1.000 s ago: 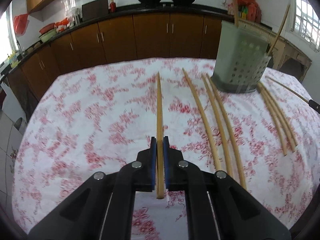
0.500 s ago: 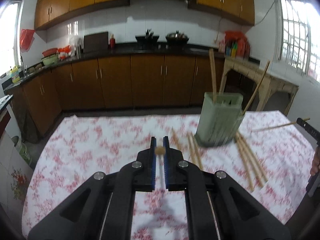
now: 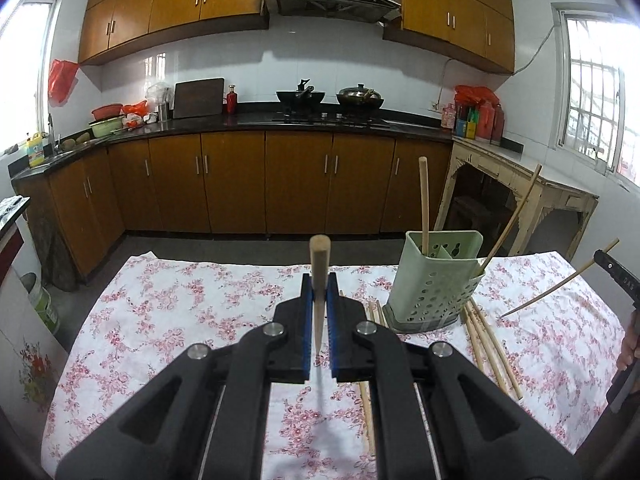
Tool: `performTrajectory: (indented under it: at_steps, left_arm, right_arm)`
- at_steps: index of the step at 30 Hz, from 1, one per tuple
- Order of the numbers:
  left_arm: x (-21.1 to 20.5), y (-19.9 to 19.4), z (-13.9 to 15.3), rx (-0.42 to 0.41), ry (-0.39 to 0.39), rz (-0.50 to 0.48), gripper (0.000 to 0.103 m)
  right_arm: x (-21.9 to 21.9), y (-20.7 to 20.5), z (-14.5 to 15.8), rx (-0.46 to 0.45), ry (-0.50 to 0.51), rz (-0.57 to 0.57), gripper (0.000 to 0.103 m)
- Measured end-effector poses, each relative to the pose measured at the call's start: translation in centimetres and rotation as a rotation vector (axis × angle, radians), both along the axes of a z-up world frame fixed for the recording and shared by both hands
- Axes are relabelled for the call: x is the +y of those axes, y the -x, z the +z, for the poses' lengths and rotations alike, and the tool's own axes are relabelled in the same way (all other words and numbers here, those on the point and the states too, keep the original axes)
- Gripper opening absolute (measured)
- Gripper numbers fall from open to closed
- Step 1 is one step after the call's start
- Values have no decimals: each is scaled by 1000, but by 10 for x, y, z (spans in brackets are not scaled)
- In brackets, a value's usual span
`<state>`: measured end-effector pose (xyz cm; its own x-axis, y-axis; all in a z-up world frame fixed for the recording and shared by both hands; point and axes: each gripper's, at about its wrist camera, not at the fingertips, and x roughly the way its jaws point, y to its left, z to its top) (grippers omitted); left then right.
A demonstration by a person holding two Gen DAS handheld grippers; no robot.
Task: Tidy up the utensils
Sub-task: 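Lift the chopstick with the right tool and insert it into the caddy, then open the right tool and return it over the loose chopsticks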
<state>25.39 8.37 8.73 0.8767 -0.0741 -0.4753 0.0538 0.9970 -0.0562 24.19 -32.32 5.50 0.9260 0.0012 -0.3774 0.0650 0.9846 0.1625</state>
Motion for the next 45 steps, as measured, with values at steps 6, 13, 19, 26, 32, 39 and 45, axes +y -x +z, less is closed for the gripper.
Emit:
performTrajectory:
  at_steps: [6, 13, 19, 26, 32, 39, 45]
  left_arm:
    - [-10, 8, 28, -42, 8, -36, 8]
    - [-38, 13, 71, -68, 52, -135, 7]
    - [-74, 17, 99, -104, 36, -198, 8]
    - [-95, -9, 125, -176, 55, -174, 7]
    - [-93, -46, 138, -233, 121, -105, 7]
    - [-103, -81, 114, -193, 117, -67, 7]
    - [-100, -98, 89, -137, 102, -64, 7]
  right_arm:
    - [6, 4, 33, -21, -30, 44, 7]
    - [23, 9, 79, -54, -76, 154, 7]
    - [48, 10, 100, -86, -36, 221, 7]
    - [68, -9, 111, -115, -8, 242, 7]
    - [77, -31, 112, -127, 0, 227, 7]
    - [86, -60, 90, -56, -9, 223, 8]
    - [85, -76, 67, 13, -33, 227, 8]
